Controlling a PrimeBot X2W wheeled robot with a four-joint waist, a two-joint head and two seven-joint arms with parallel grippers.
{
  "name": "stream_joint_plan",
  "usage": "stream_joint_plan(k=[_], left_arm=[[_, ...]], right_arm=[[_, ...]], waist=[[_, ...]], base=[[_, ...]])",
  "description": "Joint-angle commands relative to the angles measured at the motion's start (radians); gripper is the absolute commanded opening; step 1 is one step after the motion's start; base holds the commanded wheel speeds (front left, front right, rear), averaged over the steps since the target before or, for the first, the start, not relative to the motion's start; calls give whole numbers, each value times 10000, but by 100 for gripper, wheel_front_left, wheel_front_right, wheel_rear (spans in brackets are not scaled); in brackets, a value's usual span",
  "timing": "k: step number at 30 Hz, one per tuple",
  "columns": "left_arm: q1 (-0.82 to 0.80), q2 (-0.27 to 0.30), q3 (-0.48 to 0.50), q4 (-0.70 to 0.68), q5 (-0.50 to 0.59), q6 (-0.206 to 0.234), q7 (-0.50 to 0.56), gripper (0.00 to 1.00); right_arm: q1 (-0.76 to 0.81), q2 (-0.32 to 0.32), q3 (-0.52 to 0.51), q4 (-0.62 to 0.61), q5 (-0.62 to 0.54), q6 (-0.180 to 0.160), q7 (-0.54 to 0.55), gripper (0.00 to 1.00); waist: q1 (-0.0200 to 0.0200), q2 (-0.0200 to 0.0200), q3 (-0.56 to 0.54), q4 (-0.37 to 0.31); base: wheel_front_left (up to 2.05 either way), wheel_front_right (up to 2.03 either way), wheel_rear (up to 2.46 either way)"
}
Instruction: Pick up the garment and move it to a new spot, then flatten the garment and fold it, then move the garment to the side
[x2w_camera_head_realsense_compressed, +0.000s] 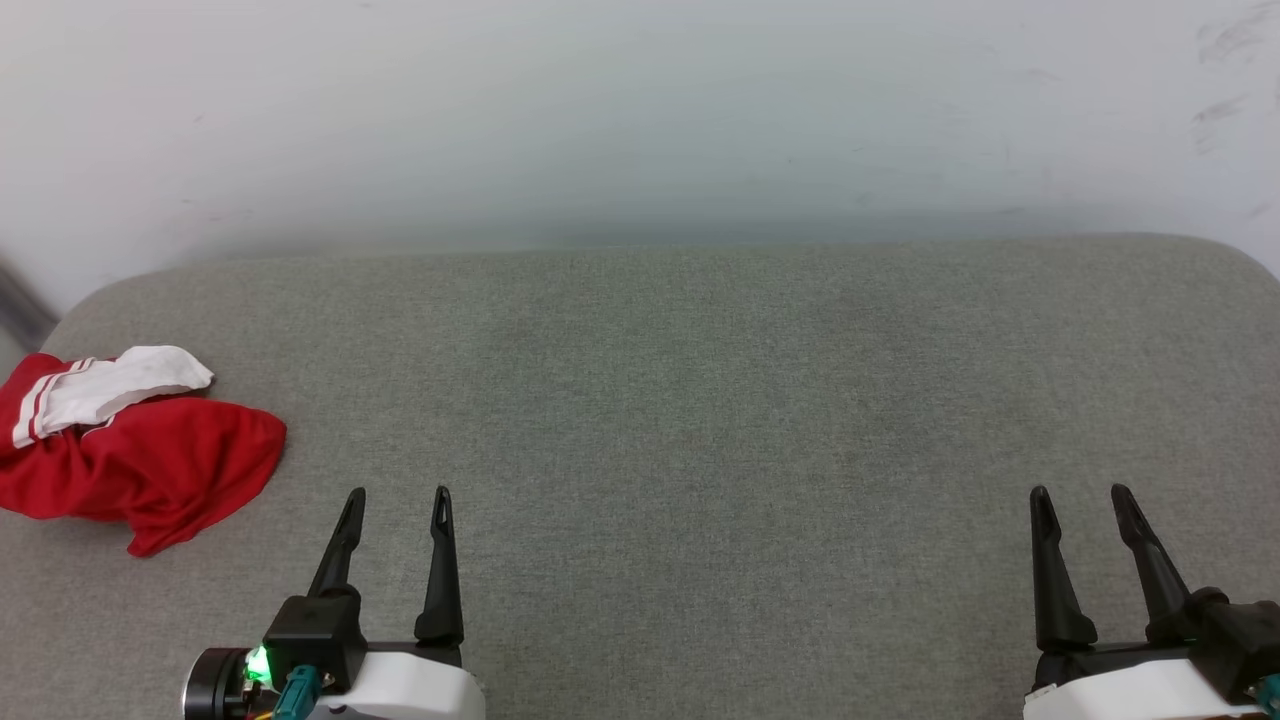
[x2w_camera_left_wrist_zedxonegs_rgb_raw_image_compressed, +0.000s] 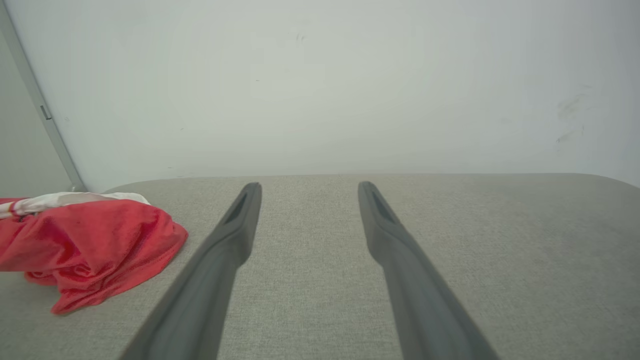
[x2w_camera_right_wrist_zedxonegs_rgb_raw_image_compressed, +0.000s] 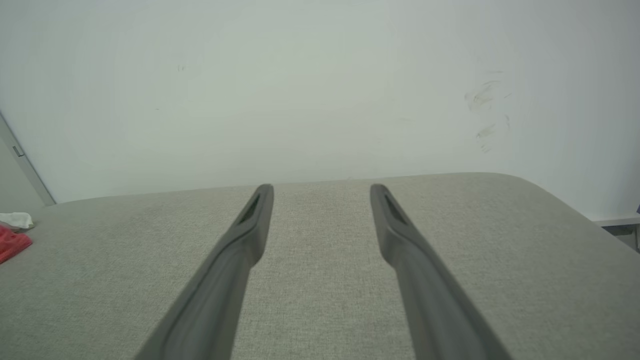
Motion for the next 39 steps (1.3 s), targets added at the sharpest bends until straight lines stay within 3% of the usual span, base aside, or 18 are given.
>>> stream_joint_plan(k=[1,11,27,39], left_arm=[[107,-10,24,13,160,-47,-58,100],[113,-94,365,247,-10,-385,-99,100],[71,-100,357,407,-253,-378,-99,100],[-97,-100,468,438,-110,-329,-99,100]], right_arm=[[93,2,-3,-69,-93,-3,-68,100],[148,2,14,-4,102,-3,-100,100],[213,2,102,25,297,-3,-100,100],[263,5,153,-88,135,-3,-100,100]], waist=[[0,0,2,-6],[0,0,4,-29],[0,0,12,18],[0,0,54,932]], base=[[0,0,0],[0,0,0],[0,0,0],[0,0,0]])
